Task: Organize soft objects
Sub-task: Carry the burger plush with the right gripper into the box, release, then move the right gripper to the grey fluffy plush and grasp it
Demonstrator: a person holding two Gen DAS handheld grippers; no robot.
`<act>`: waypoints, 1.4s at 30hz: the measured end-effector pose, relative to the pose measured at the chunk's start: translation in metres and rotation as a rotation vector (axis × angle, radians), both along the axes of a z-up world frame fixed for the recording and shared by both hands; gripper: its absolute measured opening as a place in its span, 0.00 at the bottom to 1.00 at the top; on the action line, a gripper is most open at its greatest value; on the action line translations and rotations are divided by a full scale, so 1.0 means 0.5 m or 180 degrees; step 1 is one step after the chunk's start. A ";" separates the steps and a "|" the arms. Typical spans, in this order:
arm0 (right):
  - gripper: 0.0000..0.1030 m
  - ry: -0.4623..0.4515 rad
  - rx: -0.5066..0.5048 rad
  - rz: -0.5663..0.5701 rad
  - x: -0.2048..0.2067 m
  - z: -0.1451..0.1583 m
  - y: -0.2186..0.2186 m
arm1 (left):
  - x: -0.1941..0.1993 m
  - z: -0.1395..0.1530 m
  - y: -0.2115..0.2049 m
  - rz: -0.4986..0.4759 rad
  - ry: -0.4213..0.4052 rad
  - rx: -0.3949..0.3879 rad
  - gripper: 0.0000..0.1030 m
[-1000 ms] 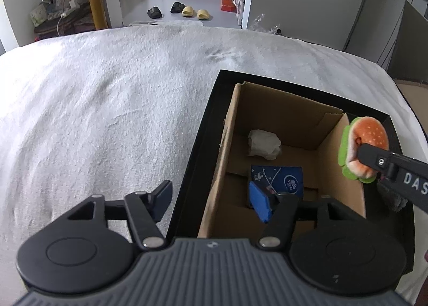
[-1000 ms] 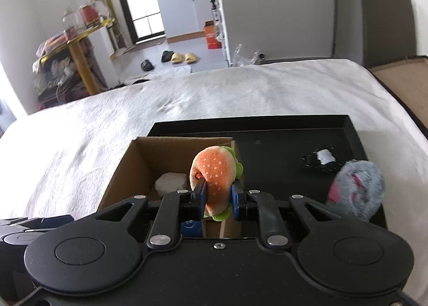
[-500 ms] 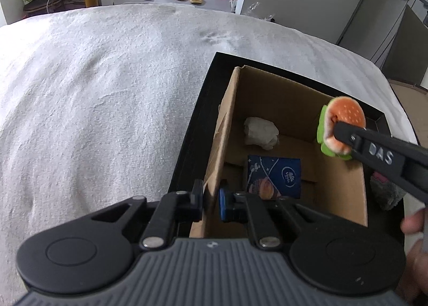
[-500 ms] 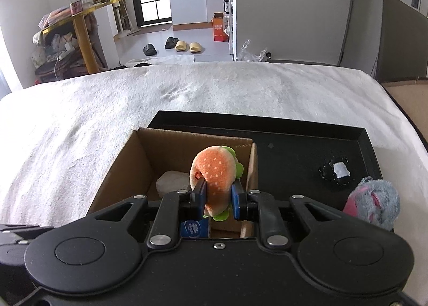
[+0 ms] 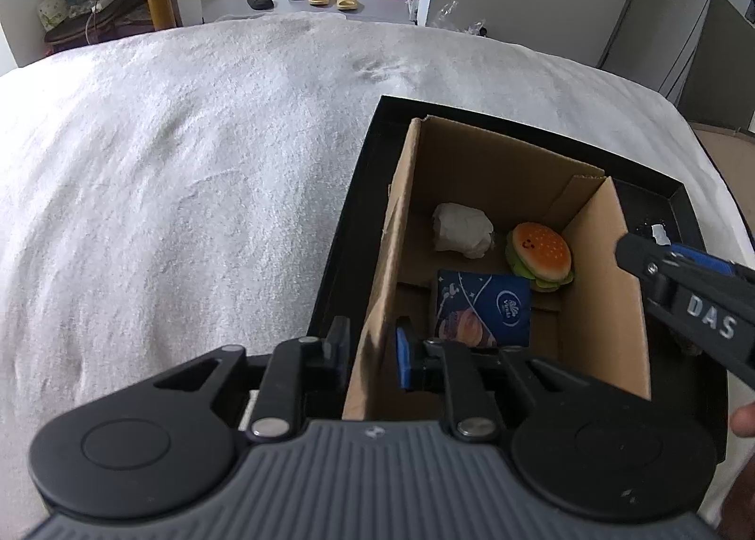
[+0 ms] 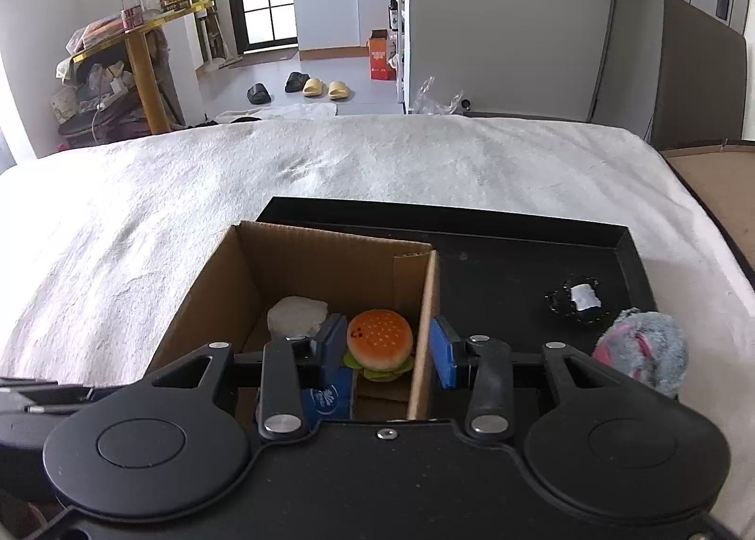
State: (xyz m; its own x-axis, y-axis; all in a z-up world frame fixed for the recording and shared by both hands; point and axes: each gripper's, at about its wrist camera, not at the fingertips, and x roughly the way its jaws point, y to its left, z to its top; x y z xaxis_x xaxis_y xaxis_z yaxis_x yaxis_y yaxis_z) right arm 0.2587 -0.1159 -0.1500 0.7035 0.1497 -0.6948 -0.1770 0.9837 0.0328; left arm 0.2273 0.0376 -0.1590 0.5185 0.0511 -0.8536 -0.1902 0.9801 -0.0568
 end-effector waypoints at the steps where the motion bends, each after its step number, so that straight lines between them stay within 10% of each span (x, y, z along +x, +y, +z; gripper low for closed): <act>1: 0.40 0.0010 0.0007 -0.0015 -0.003 0.002 -0.005 | -0.001 0.004 -0.001 0.0004 -0.0005 0.0022 0.27; 16: 0.52 0.0112 0.0170 0.0068 -0.022 0.015 -0.103 | -0.007 0.045 -0.033 -0.0025 -0.0065 0.0325 0.63; 24: 0.58 0.0061 -0.0008 0.0197 -0.025 0.005 -0.150 | 0.003 0.044 -0.069 -0.0075 -0.0008 0.0476 0.70; 35: 0.95 -0.0136 0.0054 -0.0175 0.000 -0.027 -0.253 | 0.029 0.023 -0.123 -0.0111 0.0202 0.0823 0.82; 42: 0.95 -0.0021 0.0109 -0.0315 0.021 -0.066 -0.305 | 0.055 0.004 -0.146 0.0002 0.0307 0.0972 0.83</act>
State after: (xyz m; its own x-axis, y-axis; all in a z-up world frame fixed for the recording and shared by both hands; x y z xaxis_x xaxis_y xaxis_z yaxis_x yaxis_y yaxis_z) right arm 0.2690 -0.2683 -0.1830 0.7207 0.1029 -0.6856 -0.0794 0.9947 0.0658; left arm 0.2548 -0.0354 -0.1570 0.4357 0.3129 -0.8440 -0.1811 0.9489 0.2583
